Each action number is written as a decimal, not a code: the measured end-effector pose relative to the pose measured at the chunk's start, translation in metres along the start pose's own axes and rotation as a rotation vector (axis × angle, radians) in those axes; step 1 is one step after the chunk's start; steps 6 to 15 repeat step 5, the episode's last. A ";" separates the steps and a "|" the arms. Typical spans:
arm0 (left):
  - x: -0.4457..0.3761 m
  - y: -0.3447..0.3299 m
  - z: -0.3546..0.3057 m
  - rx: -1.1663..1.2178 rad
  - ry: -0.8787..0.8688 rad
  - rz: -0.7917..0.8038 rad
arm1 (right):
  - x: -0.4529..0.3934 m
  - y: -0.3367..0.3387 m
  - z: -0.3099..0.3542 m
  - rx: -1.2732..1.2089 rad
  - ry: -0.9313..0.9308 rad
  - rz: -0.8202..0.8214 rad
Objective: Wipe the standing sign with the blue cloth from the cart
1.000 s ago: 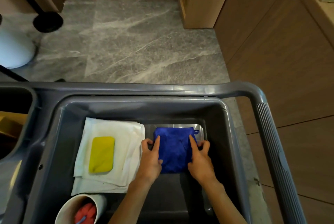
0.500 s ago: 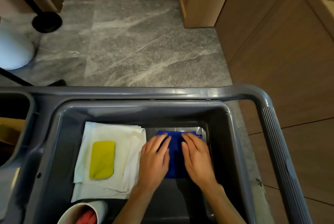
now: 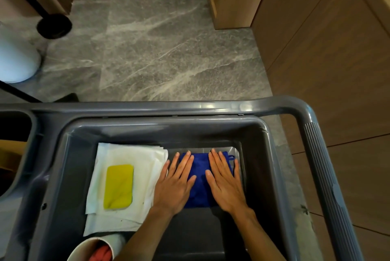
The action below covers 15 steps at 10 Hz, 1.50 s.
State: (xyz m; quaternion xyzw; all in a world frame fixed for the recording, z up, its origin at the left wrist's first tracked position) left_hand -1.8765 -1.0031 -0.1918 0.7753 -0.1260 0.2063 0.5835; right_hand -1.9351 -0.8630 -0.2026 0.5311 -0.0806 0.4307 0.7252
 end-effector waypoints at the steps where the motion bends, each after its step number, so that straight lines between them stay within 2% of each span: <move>1: 0.001 -0.001 0.000 0.048 -0.009 0.030 | 0.004 0.007 -0.001 -0.154 0.017 0.014; 2: -0.003 -0.001 0.001 0.121 -0.001 0.071 | 0.006 0.024 -0.004 -0.314 0.003 -0.034; 3: 0.000 0.012 -0.001 0.179 0.063 0.043 | 0.018 0.048 -0.005 -0.480 -0.026 -0.186; 4: 0.013 0.028 -0.006 0.172 0.093 -0.016 | 0.038 0.065 0.006 -0.395 0.015 -0.349; 5: 0.031 0.038 -0.006 0.167 0.177 -0.063 | 0.049 0.058 0.024 -0.082 0.083 -0.294; 15: 0.031 0.038 -0.006 0.167 0.177 -0.063 | 0.049 0.058 0.024 -0.082 0.083 -0.294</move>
Point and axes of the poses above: each hand's wrist, its own x-axis away from the middle knuckle, its own y-axis out of the back of the hand, z = x × y, the point moved 8 cm from there along -x, towards the middle knuckle, and after that the axes turned 11 degrees about z, right-handed, at the moved point
